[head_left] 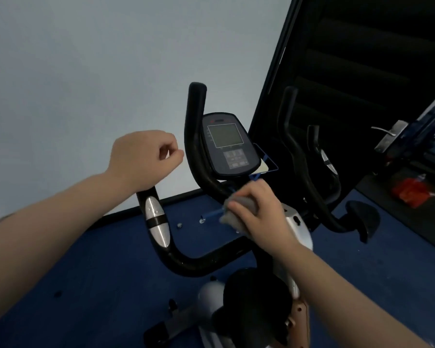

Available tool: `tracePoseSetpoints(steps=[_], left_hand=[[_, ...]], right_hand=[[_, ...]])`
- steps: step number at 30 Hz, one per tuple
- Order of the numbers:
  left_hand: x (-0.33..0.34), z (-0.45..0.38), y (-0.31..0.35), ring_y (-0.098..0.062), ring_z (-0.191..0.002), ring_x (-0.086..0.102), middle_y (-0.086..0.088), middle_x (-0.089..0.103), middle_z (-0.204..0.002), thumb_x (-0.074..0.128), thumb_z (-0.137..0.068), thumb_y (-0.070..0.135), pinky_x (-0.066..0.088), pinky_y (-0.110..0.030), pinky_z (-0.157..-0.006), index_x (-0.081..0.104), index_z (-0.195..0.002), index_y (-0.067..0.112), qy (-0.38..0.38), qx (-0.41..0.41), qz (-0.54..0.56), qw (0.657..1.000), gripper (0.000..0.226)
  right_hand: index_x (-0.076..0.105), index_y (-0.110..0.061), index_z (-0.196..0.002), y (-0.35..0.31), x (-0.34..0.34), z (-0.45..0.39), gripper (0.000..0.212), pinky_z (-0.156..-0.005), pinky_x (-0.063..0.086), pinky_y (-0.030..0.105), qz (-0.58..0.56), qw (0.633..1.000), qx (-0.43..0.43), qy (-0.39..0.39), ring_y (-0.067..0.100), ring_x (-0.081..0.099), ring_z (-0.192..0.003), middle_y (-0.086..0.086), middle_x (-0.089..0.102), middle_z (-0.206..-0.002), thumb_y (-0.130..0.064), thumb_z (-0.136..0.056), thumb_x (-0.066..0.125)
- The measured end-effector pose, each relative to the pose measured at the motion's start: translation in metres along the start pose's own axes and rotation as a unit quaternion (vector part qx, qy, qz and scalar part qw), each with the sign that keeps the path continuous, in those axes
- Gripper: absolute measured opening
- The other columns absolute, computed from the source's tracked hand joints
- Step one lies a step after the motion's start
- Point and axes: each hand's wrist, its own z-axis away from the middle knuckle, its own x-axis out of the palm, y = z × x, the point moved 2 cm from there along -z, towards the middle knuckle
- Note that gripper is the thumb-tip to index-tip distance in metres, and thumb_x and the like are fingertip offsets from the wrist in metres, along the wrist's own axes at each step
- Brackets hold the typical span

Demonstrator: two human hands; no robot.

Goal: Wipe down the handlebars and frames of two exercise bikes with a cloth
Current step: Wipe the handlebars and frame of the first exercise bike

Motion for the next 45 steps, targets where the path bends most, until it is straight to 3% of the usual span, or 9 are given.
tracePoseSetpoints(steps=[9,16,22,25,29,34,37,41,45], left_hand=[[0.004,0.003,0.000,-0.016,-0.047,0.044,0.001,0.046,-0.048,0.053,-0.080,0.030,0.029,-0.023,-0.045,0.050,-0.054,0.015,0.077,-0.019,0.012,0.997,0.030],[0.002,0.004,-0.002,-0.012,-0.044,0.038,0.003,0.038,-0.045,0.055,-0.083,0.028,0.024,-0.022,-0.042,0.043,-0.053,0.019,0.090,-0.003,0.044,0.995,0.033],[0.005,0.005,-0.001,-0.013,-0.042,0.038,0.003,0.039,-0.043,0.056,-0.083,0.024,0.026,-0.024,-0.040,0.046,-0.052,0.017,0.097,-0.028,0.061,0.993,0.033],[0.007,0.003,-0.001,-0.011,-0.041,0.036,0.003,0.038,-0.042,0.054,-0.083,0.027,0.024,-0.022,-0.042,0.044,-0.053,0.018,0.105,-0.052,0.061,0.991,0.033],[0.006,0.001,-0.002,-0.017,-0.048,0.046,-0.001,0.047,-0.048,0.053,-0.088,0.028,0.032,-0.029,-0.046,0.050,-0.058,0.015,0.096,-0.098,0.062,0.989,0.033],[0.003,0.000,0.004,-0.026,-0.056,0.055,-0.006,0.056,-0.054,0.044,-0.093,0.030,0.044,-0.039,-0.054,0.059,-0.065,0.010,0.077,-0.147,0.041,0.985,0.037],[0.004,0.000,0.006,-0.027,-0.058,0.056,-0.006,0.057,-0.055,0.041,-0.093,0.030,0.045,-0.040,-0.056,0.059,-0.064,0.009,0.084,-0.168,0.036,0.982,0.040],[0.003,0.001,0.007,-0.026,-0.058,0.056,-0.007,0.059,-0.057,0.041,-0.094,0.030,0.048,-0.043,-0.058,0.058,-0.065,0.009,0.093,-0.169,0.031,0.981,0.039],[0.004,0.003,0.006,-0.024,-0.054,0.055,-0.005,0.058,-0.053,0.042,-0.092,0.031,0.046,-0.041,-0.054,0.056,-0.062,0.010,0.106,-0.160,0.035,0.981,0.039]], right_hand=[[0.055,-0.033,-0.089,0.005,0.004,0.005,0.021,-0.080,0.041,0.021,0.012,0.999,-0.035,0.001,0.009,0.053,-0.094,-0.020,0.052,-0.094,-0.024,-0.080,0.071],[0.057,-0.020,-0.087,-0.045,0.046,-0.083,0.014,-0.076,0.046,0.024,-0.008,0.999,-0.034,0.017,0.006,0.054,-0.088,-0.010,0.057,-0.089,-0.023,-0.083,0.070],[0.046,-0.035,-0.080,-0.013,0.026,-0.031,0.020,-0.067,0.042,0.019,0.038,0.999,-0.031,0.003,0.004,0.054,-0.082,-0.019,0.051,-0.085,-0.042,-0.081,0.065],[0.047,-0.029,-0.083,-0.027,0.037,-0.069,0.020,-0.066,0.048,0.029,0.045,0.997,-0.053,-0.028,0.004,0.055,-0.079,-0.015,0.055,-0.083,-0.042,-0.084,0.062],[0.046,-0.021,-0.084,-0.048,0.057,-0.128,0.020,-0.064,0.045,0.030,0.031,0.997,-0.046,0.057,0.011,0.056,-0.073,-0.005,0.059,-0.082,-0.032,-0.089,0.061],[0.050,-0.031,-0.086,-0.038,0.039,-0.115,0.014,-0.067,0.037,0.003,-0.067,0.984,-0.017,0.165,-0.005,0.056,-0.082,-0.017,0.058,-0.080,-0.032,-0.087,0.064],[0.049,-0.033,-0.089,-0.051,0.013,-0.134,0.016,-0.074,0.038,0.006,-0.092,0.958,-0.089,0.255,-0.001,0.055,-0.085,-0.018,0.055,-0.087,-0.028,-0.087,0.064],[0.050,-0.020,-0.083,-0.053,0.032,-0.145,0.016,-0.070,0.039,0.018,-0.056,0.983,-0.106,0.140,0.011,0.053,-0.081,-0.001,0.057,-0.088,-0.018,-0.086,0.066],[0.049,-0.019,-0.073,-0.025,0.040,-0.116,0.023,-0.058,0.036,0.009,-0.056,0.994,-0.086,0.031,0.004,0.050,-0.067,-0.008,0.057,-0.072,-0.020,-0.084,0.069]])
